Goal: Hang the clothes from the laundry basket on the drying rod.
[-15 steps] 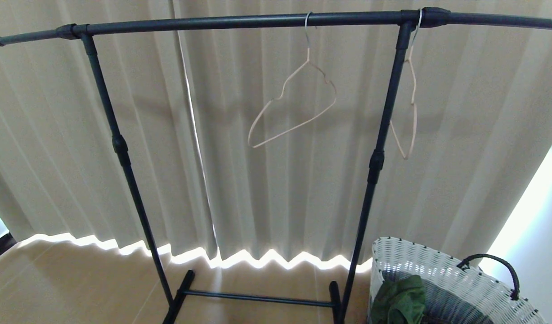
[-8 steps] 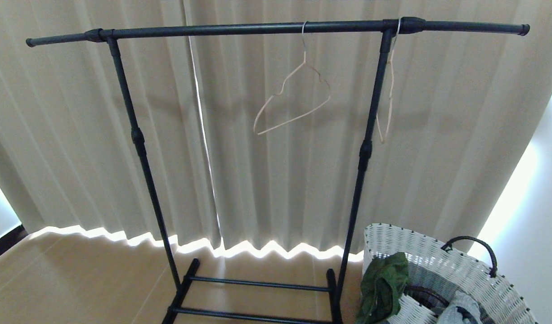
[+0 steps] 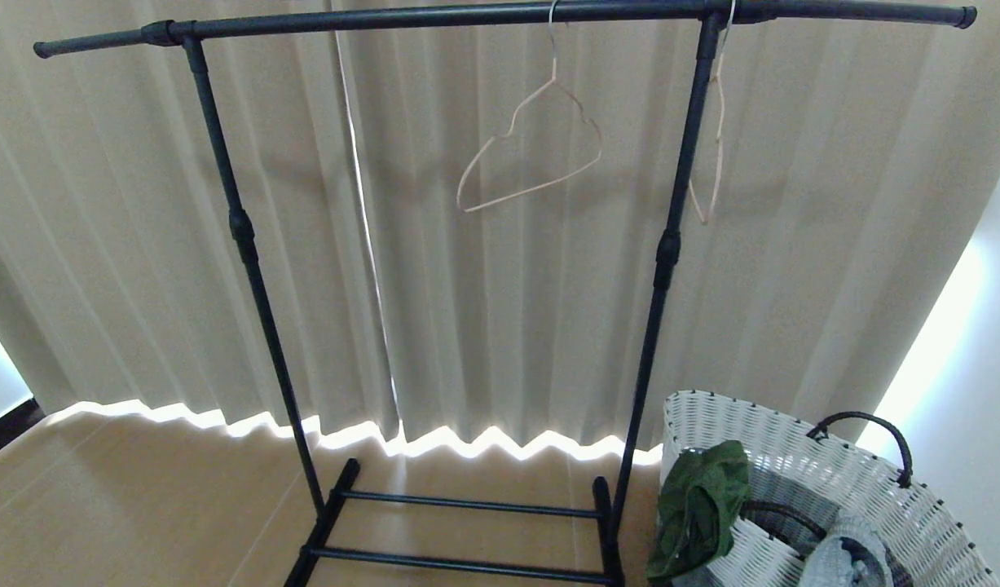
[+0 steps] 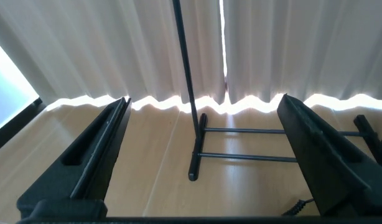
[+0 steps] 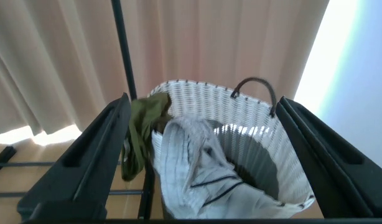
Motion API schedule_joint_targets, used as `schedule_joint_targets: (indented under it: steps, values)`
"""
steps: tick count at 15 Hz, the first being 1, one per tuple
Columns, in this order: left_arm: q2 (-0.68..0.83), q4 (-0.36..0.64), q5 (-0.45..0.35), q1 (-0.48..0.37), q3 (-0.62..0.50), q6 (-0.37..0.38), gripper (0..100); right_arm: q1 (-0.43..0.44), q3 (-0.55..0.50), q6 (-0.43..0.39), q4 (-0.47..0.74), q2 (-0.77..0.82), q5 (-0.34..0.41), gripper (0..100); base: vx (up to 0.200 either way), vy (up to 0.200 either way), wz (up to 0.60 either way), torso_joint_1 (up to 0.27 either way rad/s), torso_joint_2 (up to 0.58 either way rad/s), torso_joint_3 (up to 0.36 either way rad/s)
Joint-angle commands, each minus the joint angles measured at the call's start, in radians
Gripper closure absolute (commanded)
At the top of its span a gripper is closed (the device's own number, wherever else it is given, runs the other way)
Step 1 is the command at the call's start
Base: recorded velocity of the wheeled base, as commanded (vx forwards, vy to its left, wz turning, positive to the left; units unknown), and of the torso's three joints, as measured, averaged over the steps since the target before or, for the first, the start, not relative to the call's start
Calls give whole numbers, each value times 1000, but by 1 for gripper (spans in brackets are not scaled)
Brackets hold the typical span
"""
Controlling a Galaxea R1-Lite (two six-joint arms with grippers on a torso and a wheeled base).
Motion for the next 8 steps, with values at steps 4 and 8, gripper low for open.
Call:
schedule_joint_targets:
  steps: [4,8]
  values:
    - [0,0,-3,0,0,1,0,0,0,-3,-1,1,2,0,0,0,0,-50,139,77]
    - [1,0,-3,0,0,1,0,0,0,-2,-3,1,0,0,0,0,0,0,0,0]
